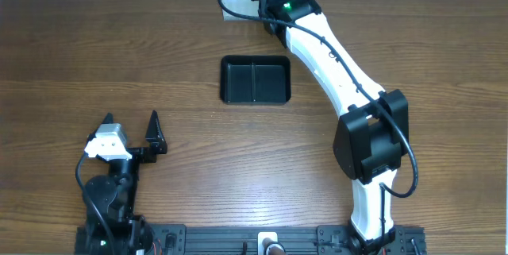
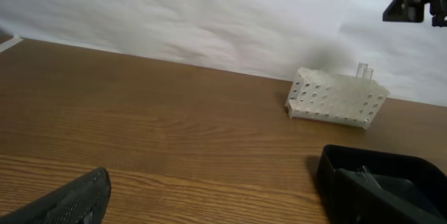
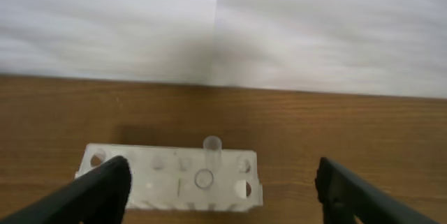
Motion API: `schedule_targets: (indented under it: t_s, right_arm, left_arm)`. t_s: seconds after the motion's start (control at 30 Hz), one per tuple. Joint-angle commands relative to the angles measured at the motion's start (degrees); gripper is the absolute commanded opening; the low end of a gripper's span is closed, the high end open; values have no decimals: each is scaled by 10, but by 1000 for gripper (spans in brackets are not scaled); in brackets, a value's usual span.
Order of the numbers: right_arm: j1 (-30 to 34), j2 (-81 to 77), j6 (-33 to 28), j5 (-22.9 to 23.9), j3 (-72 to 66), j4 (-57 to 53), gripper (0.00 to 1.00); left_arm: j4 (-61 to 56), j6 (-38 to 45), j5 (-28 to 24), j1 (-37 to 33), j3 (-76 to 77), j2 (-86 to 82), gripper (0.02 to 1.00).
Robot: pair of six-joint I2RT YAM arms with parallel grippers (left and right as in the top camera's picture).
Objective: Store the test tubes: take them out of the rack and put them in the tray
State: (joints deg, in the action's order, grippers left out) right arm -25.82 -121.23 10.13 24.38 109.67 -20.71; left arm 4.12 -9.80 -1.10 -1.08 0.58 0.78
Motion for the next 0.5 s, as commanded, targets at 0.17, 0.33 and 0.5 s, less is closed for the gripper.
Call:
schedule_targets:
  t_s: [0.17,0.33,0.5]
  right_arm:
    - [11,-53,-3,5,12,45,886]
    - [11,-88,-12,5,12,75,882]
    - [10,-114,-12,5,12,92,860]
  left_arm:
    - [3,11,-6,2,-2,-4,998]
    - [3,11,-6,2,-2,-4,998]
    - [3,11,-6,2,-2,-4,998]
